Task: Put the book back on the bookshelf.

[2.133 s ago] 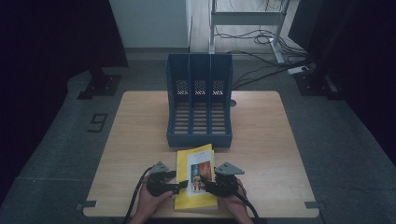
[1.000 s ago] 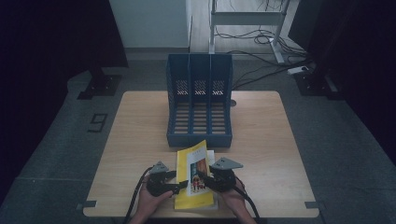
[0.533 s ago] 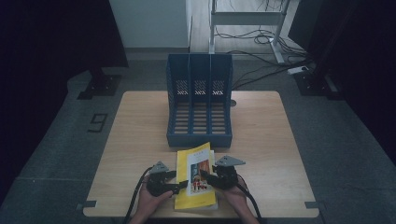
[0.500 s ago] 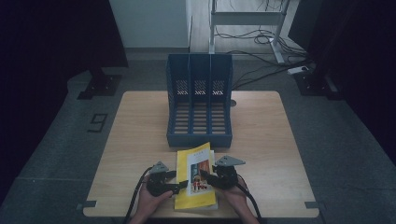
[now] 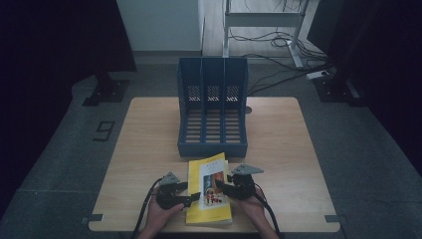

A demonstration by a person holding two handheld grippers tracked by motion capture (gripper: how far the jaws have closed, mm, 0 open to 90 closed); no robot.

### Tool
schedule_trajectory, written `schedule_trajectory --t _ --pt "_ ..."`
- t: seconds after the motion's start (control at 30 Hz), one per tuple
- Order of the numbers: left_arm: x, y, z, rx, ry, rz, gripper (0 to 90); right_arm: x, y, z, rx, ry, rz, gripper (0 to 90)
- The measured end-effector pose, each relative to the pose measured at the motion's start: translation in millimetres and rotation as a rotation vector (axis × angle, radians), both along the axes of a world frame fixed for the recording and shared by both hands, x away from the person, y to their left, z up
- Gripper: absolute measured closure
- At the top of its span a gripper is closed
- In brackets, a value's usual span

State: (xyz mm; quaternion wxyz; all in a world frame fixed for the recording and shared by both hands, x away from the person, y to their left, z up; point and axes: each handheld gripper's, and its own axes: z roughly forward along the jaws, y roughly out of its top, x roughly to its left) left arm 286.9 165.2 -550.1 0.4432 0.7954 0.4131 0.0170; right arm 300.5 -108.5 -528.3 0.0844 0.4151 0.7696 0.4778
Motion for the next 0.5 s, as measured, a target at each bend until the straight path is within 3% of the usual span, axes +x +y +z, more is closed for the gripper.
schedule_trajectory --t 0.27,0.5 --pt "0.2 0.4 0.0 -0.005 0.004 -0.001 24.0 -8.6 4.7 13.8 -0.018 -0.044 0.040 65.0" --pt "0.2 0.4 0.0 -0.005 0.003 0.000 24.0 -7.7 3.9 12.1 -0.021 -0.028 0.038 68.0"
